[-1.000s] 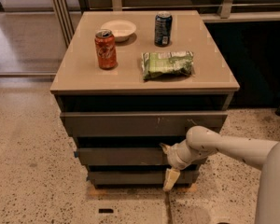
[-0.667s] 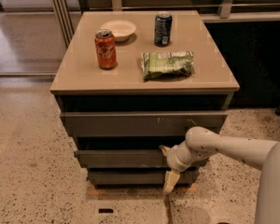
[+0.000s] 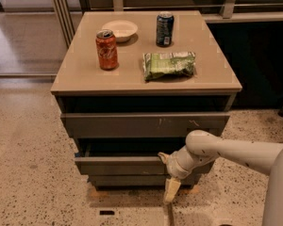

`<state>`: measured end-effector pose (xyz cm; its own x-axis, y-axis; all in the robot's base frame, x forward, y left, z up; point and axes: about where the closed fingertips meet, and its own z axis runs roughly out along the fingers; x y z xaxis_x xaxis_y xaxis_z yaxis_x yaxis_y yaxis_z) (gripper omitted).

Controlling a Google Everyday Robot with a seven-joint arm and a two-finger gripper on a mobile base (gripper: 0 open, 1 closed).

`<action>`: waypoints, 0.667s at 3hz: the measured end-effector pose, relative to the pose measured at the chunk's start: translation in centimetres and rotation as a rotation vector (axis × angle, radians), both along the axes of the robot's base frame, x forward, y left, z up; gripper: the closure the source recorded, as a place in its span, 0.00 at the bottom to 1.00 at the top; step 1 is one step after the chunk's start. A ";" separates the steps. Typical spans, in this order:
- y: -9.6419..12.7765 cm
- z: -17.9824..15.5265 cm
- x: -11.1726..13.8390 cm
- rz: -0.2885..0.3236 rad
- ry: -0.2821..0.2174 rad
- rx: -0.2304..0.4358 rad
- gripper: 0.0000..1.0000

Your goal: Open middle drawer

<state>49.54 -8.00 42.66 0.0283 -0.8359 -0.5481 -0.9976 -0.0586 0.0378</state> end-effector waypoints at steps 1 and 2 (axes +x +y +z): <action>0.6 0.4 -3.3 0.016 0.059 0.022 0.00; 0.4 0.3 -5.6 0.012 0.103 0.031 0.00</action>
Offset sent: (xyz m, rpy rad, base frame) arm -0.0842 -0.0012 0.0030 0.0428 0.1573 0.0020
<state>43.92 -7.61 42.98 -0.0197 -0.8182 -0.5746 -0.9877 -0.0734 0.1384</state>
